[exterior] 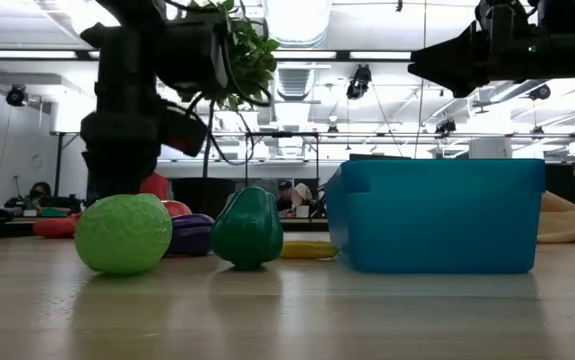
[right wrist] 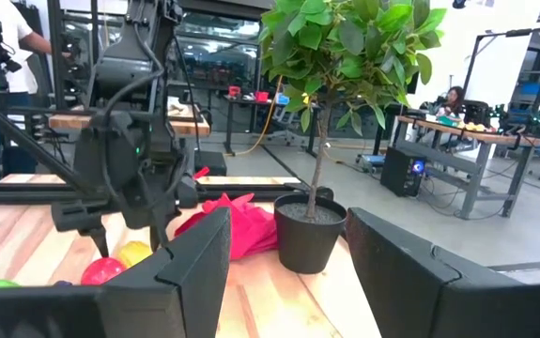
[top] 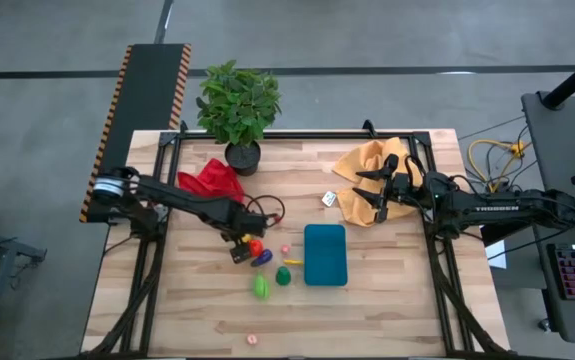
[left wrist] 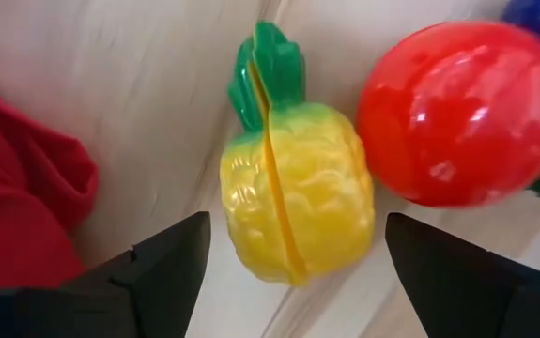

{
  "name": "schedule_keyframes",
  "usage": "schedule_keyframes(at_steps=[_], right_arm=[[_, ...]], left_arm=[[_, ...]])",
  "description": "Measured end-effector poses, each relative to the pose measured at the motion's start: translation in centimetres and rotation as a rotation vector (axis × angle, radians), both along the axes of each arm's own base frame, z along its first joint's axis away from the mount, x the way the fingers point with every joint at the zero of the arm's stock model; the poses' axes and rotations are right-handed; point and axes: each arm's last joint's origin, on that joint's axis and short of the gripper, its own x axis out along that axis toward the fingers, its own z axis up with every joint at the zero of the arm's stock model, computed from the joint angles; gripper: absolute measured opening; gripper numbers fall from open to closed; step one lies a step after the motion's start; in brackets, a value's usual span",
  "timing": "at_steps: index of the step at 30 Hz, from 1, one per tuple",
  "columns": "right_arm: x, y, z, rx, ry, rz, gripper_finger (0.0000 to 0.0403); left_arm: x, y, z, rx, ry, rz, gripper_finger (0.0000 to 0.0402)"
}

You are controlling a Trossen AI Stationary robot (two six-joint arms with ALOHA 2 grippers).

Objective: Pick and placing Produce into tupperware
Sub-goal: Put the yellow pineapple into the blue bin

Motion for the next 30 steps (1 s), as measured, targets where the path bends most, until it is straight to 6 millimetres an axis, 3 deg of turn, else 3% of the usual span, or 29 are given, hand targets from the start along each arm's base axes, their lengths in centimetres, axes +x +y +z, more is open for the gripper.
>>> schedule_keyframes(at_steps=[9, 17, 30], right_arm=[[0.0, 0.0, 0.0, 0.0, 0.0, 0.0, 0.0206], [0.0, 0.0, 0.0, 0.0, 0.0, 0.0, 0.0206], [0.0, 0.0, 0.0, 0.0, 0.0, 0.0, 0.0206]], left_arm=[[0.5, 0.1, -1.3, 0.038, 0.025, -0.024, 0.0306], [0.5, 0.2, -1.2, 0.097, 0.015, -0.049, 0.0303], [0.6, 0.4, -1.2, 0.134, 0.01, -0.095, 0.02]])
